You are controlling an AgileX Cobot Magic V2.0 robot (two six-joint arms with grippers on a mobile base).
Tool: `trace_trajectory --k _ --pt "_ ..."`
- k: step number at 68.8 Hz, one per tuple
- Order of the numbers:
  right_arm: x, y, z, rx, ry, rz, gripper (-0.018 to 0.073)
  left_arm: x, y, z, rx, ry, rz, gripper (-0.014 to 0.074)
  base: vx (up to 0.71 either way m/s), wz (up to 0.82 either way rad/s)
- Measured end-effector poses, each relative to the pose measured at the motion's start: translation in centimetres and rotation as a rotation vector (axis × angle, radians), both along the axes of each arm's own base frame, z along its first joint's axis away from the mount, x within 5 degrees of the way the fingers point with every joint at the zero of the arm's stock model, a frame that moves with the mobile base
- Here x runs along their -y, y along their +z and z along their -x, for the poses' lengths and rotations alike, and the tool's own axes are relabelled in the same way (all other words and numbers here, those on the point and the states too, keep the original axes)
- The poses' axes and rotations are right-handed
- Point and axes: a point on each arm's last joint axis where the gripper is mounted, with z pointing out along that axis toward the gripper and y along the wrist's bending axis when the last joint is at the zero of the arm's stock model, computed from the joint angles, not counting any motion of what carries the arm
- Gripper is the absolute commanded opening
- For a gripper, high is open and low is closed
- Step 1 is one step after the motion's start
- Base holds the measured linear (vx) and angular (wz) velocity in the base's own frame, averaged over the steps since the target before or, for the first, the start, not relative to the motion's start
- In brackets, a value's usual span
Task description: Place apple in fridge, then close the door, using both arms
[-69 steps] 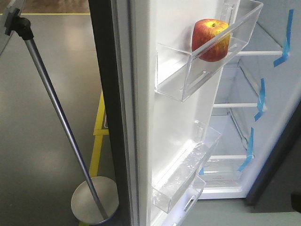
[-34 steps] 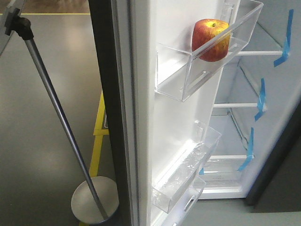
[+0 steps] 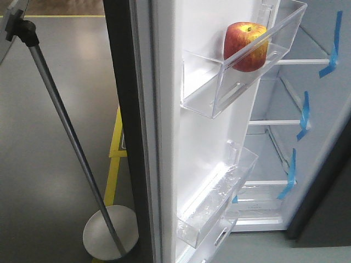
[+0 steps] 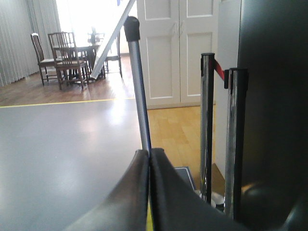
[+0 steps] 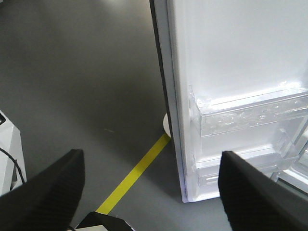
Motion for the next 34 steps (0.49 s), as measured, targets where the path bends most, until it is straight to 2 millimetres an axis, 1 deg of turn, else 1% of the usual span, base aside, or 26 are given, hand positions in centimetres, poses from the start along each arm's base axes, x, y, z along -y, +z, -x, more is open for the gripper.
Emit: trace_trajectory --k 10,23,28,34 --pt "0.0 0.0 0.0 0.0 0.0 0.0 0.0548 0.0 0.3 0.0 0.034 -0.003 0.064 -0.0006 0.0 0.0" --pt "0.0 0.0 0.0 0.0 0.0 0.0 0.0548 0.0 1.7 0.2 0.169 -0.028 0.248 -0.0006 0.0 0.0" --pt "0.0 0.0 0.0 0.0 0.0 0.0 0.0548 0.0 2.9 0.4 0.21 -0.039 0.299 -0.0006 0.0 0.0" --pt "0.0 0.0 0.0 0.0 0.0 0.0 0.0548 0.0 5.8 0.6 0.246 -0.047 0.313 -0.0006 0.0 0.0"
